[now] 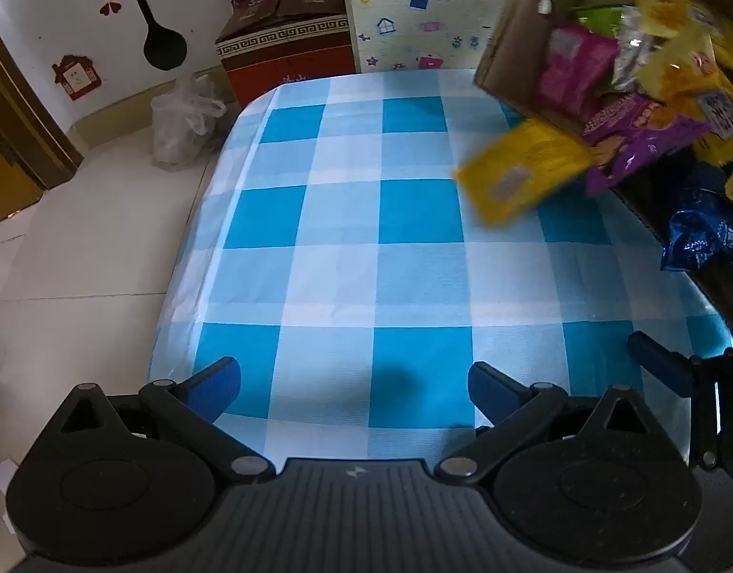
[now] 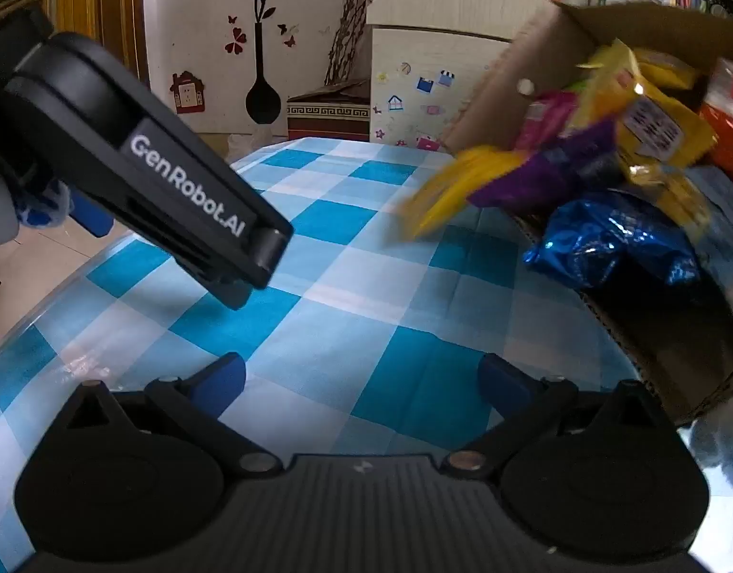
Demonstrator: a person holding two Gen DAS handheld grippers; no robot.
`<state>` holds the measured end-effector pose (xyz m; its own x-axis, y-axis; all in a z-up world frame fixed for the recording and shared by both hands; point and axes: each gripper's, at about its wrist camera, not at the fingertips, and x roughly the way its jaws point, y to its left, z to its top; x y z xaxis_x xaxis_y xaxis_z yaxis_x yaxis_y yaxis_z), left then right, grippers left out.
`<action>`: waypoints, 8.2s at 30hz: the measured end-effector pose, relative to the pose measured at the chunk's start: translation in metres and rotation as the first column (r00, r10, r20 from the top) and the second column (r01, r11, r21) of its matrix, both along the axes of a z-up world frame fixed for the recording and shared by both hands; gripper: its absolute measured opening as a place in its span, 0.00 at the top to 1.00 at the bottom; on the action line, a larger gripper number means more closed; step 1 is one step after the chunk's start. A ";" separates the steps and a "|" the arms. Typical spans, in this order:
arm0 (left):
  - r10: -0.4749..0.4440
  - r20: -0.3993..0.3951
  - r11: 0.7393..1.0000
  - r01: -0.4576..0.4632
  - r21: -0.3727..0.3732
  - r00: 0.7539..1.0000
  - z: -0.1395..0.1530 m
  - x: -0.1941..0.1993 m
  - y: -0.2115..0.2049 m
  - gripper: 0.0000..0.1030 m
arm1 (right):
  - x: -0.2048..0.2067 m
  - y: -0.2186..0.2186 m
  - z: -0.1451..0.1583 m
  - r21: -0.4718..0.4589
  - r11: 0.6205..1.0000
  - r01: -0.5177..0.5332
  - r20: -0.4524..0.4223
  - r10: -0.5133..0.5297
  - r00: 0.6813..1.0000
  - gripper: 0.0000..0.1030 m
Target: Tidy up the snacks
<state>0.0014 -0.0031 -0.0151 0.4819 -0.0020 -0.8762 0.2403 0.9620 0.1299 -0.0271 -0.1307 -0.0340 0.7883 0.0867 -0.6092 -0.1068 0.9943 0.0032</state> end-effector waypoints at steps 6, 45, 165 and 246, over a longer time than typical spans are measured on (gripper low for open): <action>-0.003 -0.010 1.000 0.003 0.001 1.000 -0.001 0.001 0.000 0.00 | 0.000 0.000 0.000 -0.001 1.000 0.000 0.001 0.000 1.000 0.01; 0.026 0.060 0.995 -0.020 -0.098 0.998 0.036 -0.009 0.016 0.00 | 0.001 0.003 0.004 -0.003 1.000 -0.003 -0.001 0.003 1.000 0.01; -0.030 0.160 0.996 0.017 0.083 0.987 0.075 -0.040 0.017 0.02 | 0.004 -0.028 0.124 0.000 0.919 0.394 -0.350 -0.370 0.861 0.01; -0.117 -0.029 0.957 0.105 -0.270 0.993 0.048 0.001 0.019 0.01 | -0.034 -0.037 0.107 0.243 0.967 0.079 -0.310 0.000 0.951 0.01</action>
<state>0.0023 0.0163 0.0331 0.4262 -0.2907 -0.8567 0.3474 0.9269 -0.1417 -0.0611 -0.1678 0.0732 0.5737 0.2394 -0.7833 -0.0219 0.9605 0.2775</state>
